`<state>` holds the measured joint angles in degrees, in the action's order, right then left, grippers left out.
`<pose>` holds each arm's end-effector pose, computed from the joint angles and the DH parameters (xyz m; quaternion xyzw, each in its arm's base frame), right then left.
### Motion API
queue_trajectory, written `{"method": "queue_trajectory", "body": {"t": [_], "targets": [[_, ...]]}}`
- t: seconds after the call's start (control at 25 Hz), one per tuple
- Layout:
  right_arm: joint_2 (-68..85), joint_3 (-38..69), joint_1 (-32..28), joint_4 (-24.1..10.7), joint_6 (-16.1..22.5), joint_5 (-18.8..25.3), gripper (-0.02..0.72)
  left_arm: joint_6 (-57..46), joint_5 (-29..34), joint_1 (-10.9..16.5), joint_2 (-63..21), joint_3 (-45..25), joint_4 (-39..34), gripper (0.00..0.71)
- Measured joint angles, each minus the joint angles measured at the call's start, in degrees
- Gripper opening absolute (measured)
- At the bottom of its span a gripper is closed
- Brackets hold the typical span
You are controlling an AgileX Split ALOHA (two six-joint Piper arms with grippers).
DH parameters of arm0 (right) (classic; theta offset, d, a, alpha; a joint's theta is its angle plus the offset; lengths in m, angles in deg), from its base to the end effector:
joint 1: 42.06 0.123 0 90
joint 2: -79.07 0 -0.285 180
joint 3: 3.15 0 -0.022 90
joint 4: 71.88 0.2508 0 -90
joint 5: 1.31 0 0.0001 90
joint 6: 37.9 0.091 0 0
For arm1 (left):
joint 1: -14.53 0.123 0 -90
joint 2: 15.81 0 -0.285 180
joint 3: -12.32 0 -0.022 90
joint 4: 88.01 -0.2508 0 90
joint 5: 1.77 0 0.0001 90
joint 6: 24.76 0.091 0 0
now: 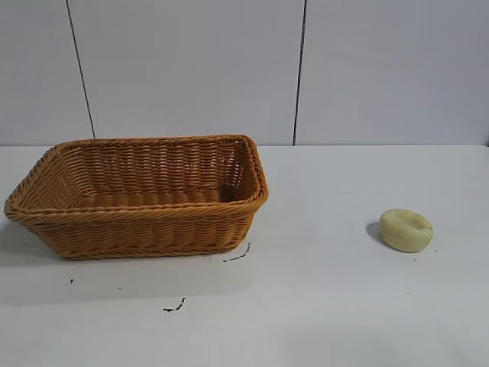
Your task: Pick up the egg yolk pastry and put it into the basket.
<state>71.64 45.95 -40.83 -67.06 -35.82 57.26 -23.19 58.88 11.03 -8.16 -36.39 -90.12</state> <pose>-0.0035 0.0065 0.2781 0.0055 0.8431 0.0575 0.5347 -0.0047 0.0032 0.2768 0.0370 0.8517 0.0096 0.5226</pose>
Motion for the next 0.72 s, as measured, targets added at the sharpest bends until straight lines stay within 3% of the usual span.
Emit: {"method": "queue_trajectory", "body": {"t": [0.24, 0.56, 0.72], "targets": [[-7.2, -1.1, 0.0, 0.0, 0.0, 0.1, 0.696, 0.0, 0.0, 0.0, 0.0, 0.0, 0.0, 0.693], [-37.6, -7.2, 0.0, 0.0, 0.0, -0.2, 0.696, 0.0, 0.0, 0.0, 0.0, 0.0, 0.0, 0.693], [-53.5, -11.5, 0.0, 0.0, 0.0, -3.1, 0.696, 0.0, 0.0, 0.0, 0.0, 0.0, 0.0, 0.693]]}}
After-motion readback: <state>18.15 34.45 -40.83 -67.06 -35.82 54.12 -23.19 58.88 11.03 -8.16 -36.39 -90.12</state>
